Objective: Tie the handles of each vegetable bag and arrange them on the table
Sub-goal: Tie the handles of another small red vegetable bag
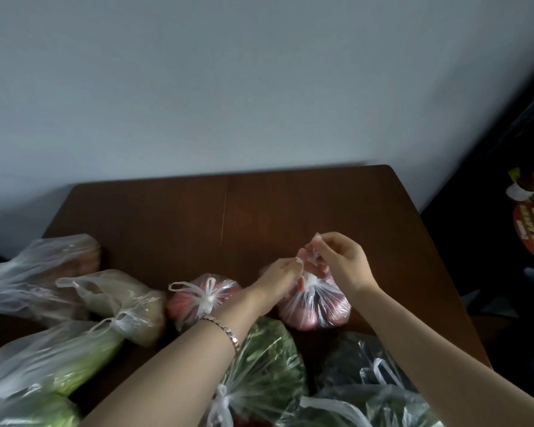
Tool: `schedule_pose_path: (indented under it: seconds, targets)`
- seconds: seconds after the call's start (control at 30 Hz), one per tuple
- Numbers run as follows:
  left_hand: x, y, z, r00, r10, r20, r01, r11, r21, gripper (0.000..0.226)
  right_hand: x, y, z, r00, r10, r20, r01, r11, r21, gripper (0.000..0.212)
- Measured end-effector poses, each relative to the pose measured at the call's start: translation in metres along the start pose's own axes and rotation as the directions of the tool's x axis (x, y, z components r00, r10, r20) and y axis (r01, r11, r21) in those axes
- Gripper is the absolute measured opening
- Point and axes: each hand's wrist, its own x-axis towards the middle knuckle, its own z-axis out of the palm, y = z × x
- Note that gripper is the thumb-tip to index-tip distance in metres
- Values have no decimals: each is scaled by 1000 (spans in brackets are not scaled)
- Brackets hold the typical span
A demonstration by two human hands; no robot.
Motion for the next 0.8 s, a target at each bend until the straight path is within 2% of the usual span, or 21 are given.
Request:
schedule_pose_path:
  seconds: [0.07,0.13,0.2,0.27,0.33,0.4,0.5,0.57,0.63,0.73,0.8]
  targets:
    - [-3,4,-2,999,-13,-36,12,1000,-28,43,4,1,3,999,38,-4,-38,998,48,17]
    - [-4,10,-3,995,-36,-96,35,999,-13,48,5,9,1,998,58,-33,-58,998,21,15]
    - [-6,13,-5,992,-24,-125,27,999,25,55,1,21,-3,996,87,-35,-90,993,-78,23]
    - [-7,14,-4,992,-11,-125,15,1000,27,59,-8,34,-4,993,111,33,-102,974,-202,23]
    - [-8,14,-1,995,-27,-99,29,999,18,59,-14,45,-1,991,97,93,-58,935,-350,19]
    - [-9,16,2,995,-47,-90,47,999,-4,55,-14,52,1,992,71,104,-20,907,-421,20]
    - [-9,14,-1,992,-79,-97,72,994,-79,55,-10,57,4,993,103,63,-66,900,-430,18]
    - [-7,8,-9,986,-71,-149,62,996,-67,57,-6,59,7,991,136,17,-119,910,-398,17]
    - [-6,1,-19,976,-24,-215,32,999,36,55,-3,57,11,984,178,-22,-173,912,-372,25]
    - [-7,-6,-26,976,54,-212,29,929,368,51,0,54,17,977,209,-45,-205,851,-483,24]
    - [-5,-1,-22,981,73,-181,6,917,400,50,-2,50,19,981,184,-62,-187,805,-563,17]
